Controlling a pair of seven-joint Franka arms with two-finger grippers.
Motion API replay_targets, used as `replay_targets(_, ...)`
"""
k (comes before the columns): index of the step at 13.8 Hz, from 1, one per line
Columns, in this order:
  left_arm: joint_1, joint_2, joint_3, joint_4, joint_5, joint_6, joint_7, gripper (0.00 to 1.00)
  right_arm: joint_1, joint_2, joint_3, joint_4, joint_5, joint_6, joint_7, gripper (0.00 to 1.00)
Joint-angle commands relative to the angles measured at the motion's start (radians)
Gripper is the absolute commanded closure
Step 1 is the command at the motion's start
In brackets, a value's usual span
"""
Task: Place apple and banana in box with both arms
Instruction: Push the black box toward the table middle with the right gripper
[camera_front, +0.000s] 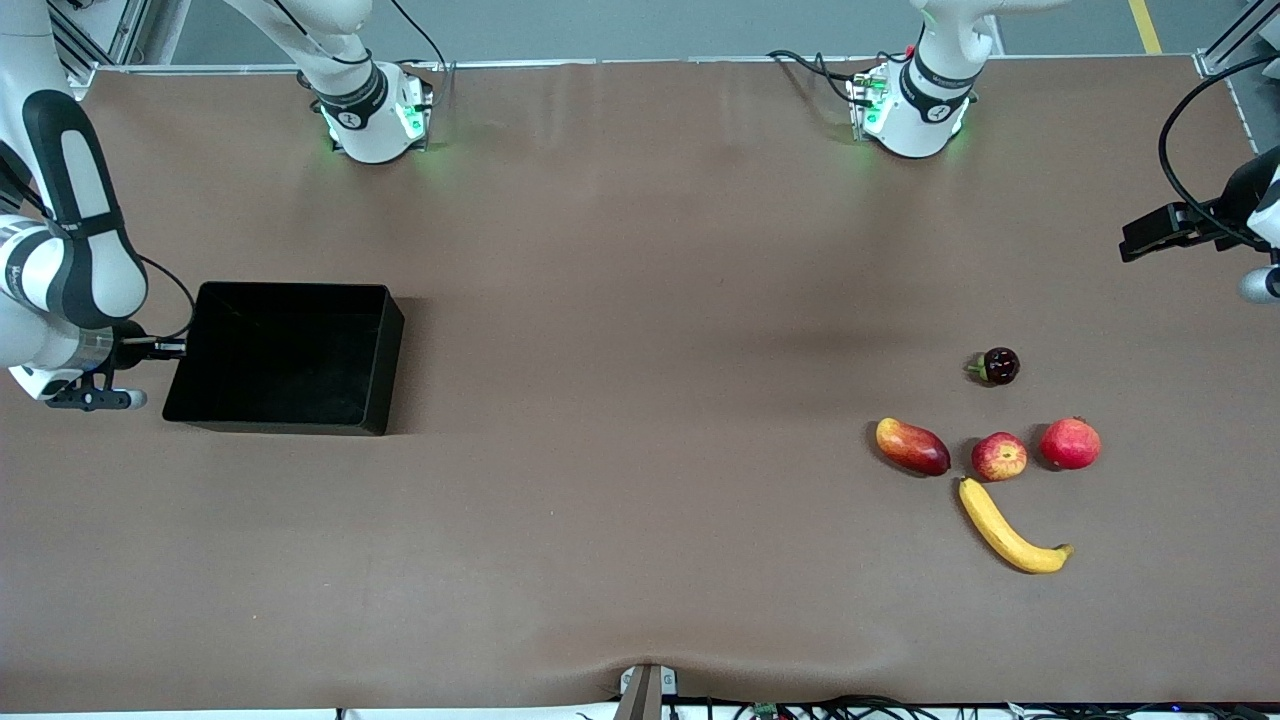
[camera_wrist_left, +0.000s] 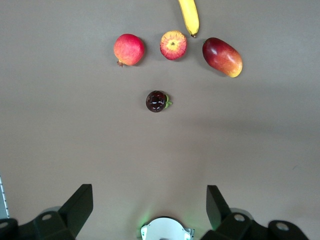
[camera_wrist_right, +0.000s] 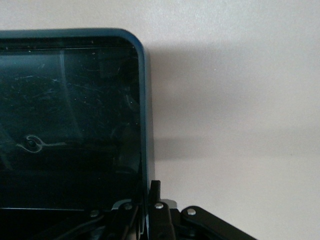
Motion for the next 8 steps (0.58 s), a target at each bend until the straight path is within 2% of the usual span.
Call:
replay_targets(1, 0.004, -0.002, -0.003, 0.001, 0.014, -0.003, -0.015, 0.0, 0.001, -0.024, 0.025, 0.06, 0.001, -0.09, -0.006, 1.0)
replay_targets(4, -0.002, 0.008, -0.004, 0.005, 0.02, 0.0, -0.048, 0.0, 0.021, -0.024, 0.025, 0.169, 0.052, -0.24, 0.007, 1.0)
replay_targets(8, -0.007, 0.011, -0.003, 0.008, 0.028, -0.002, -0.044, 0.0, 0.079, -0.024, 0.025, 0.247, 0.084, -0.342, 0.017, 1.0)
